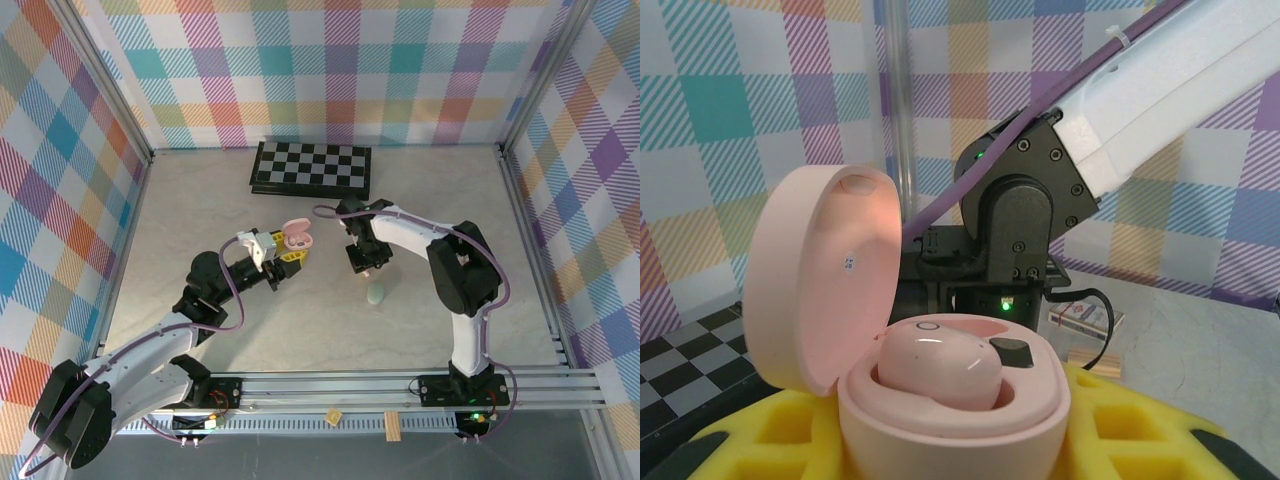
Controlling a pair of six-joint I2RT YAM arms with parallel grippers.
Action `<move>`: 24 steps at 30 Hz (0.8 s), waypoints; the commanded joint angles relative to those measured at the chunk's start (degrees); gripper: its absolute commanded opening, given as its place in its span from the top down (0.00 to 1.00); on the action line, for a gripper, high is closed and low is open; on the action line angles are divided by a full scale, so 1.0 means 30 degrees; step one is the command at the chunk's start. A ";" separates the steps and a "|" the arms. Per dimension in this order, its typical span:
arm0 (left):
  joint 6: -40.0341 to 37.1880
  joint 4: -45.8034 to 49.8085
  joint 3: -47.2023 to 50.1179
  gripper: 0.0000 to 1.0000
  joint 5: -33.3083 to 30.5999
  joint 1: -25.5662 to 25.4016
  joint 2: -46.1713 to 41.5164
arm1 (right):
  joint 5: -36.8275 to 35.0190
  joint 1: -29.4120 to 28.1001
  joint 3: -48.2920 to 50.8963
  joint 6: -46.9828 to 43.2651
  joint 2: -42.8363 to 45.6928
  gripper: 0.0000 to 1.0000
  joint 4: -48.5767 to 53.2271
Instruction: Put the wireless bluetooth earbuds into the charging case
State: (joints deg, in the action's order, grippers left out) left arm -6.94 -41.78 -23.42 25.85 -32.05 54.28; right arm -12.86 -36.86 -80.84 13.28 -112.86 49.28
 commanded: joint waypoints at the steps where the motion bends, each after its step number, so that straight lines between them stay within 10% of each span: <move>1: -0.0333 -0.0035 0.0069 0.68 0.0181 0.0079 -0.0669 | -0.2108 -0.0845 -0.0917 0.0737 -0.0608 0.57 0.1532; 24: -0.0734 0.0813 -0.0016 0.67 0.0437 0.0079 -0.1512 | -0.7241 -0.3328 -0.3786 0.2949 -0.3584 0.61 0.4507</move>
State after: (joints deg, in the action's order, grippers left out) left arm -8.45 -38.89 -23.42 26.06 -32.05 50.96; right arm -33.06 -46.33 -90.08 20.62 -122.28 60.93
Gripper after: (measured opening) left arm 0.363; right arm 0.388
